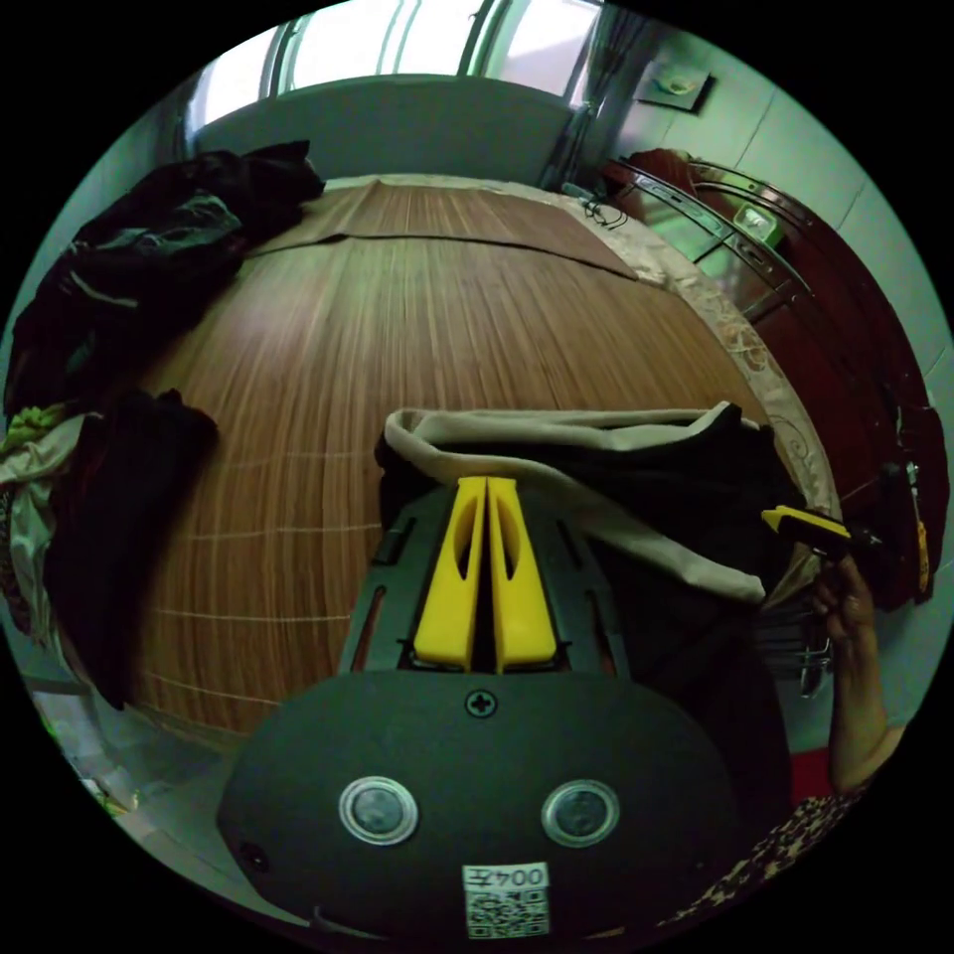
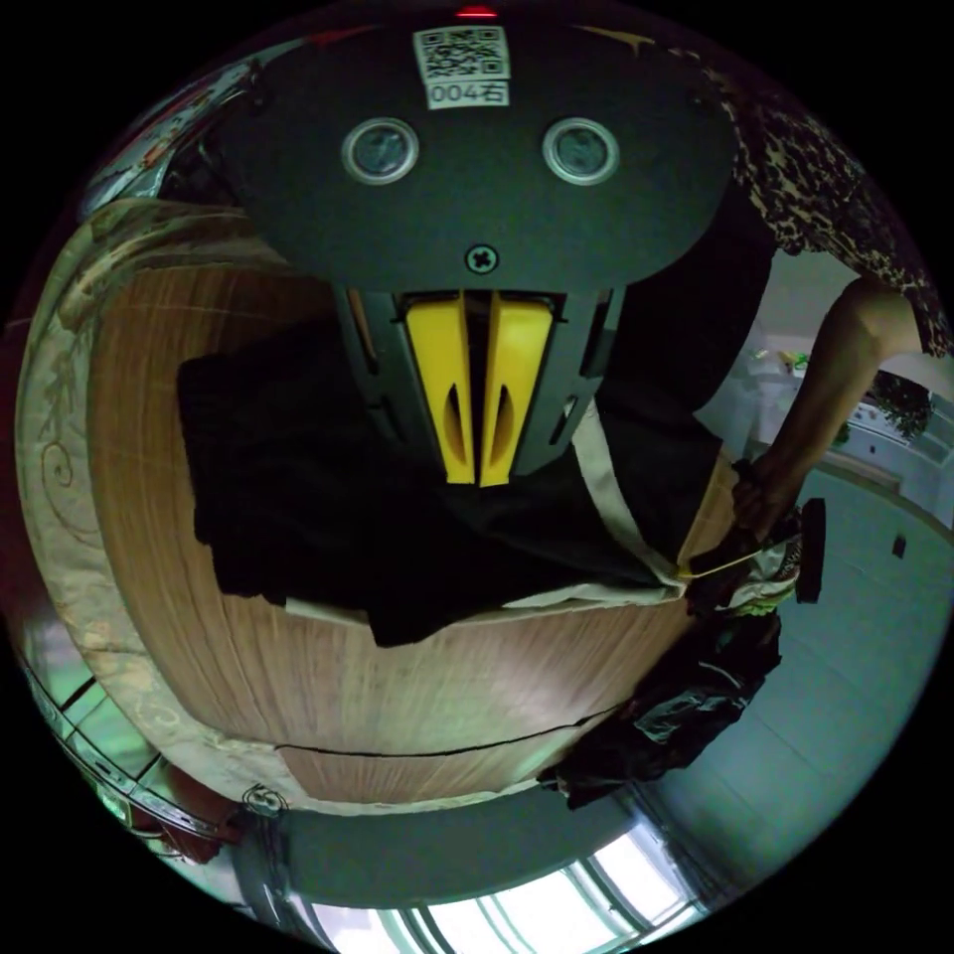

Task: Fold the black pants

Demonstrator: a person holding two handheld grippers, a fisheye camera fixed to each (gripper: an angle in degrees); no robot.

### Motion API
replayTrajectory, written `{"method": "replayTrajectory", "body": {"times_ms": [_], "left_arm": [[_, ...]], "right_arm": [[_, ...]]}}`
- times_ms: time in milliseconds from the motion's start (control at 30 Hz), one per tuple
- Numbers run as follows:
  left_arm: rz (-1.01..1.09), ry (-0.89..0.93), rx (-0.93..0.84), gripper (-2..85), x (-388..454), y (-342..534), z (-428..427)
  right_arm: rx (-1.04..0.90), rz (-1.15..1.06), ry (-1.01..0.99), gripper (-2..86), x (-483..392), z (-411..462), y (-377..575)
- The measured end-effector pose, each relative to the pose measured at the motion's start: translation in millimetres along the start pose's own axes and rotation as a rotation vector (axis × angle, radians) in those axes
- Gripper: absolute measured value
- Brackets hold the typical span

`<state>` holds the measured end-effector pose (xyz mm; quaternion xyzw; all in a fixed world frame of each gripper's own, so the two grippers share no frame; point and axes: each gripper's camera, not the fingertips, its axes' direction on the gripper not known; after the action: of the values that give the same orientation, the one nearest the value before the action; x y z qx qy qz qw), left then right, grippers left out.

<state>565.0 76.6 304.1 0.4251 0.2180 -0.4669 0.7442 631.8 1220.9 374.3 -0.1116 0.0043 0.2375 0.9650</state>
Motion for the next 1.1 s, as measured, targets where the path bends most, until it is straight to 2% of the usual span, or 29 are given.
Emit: {"method": "replayTrajectory", "body": {"times_ms": [167,333,400,500,600,700,800,933,1100], "left_arm": [[-0.049,0.031,-0.014,0.8,5.3,-30.4,1.4],[-0.121,0.04,-0.116,0.8,10.5,-47.6,27.3],[-0.134,0.01,-0.031,0.8,15.6,-43.0,16.3],[-0.11,-0.018,0.11,0.8,30.5,-26.1,-7.9],[-0.019,-0.011,0.164,0.7,55.9,0.5,-25.0],[0.08,0.057,0.113,0.4,91.3,39.7,-27.1],[0.226,0.074,0.071,0.4,145.2,85.1,-21.9],[0.44,0.075,0.049,0.4,224.7,121.8,-12.4],[0.53,0.046,-0.048,0.4,270.6,136.7,16.2]], "right_arm": [[-0.003,0.016,0.017,0.3,25.2,-2.0,-17.9],[-0.101,0.104,-0.108,2.6,59.5,21.2,-27.8],[-0.02,0.14,-0.142,4.0,69.2,7.9,-20.7],[0.049,0.119,-0.066,6.2,64.9,-14.2,-6.8],[0.085,-0.038,-0.024,6.9,33.4,-29.9,12.6],[0.05,-0.241,-0.006,8.7,-11.3,-27.9,37.1],[0.01,-0.355,0.061,11.7,-41.0,-18.4,51.3],[-0.031,-0.423,0.101,13.6,-54.8,-11.6,48.8],[-0.134,-0.51,0.133,12.1,-63.0,2.4,41.2]]}}
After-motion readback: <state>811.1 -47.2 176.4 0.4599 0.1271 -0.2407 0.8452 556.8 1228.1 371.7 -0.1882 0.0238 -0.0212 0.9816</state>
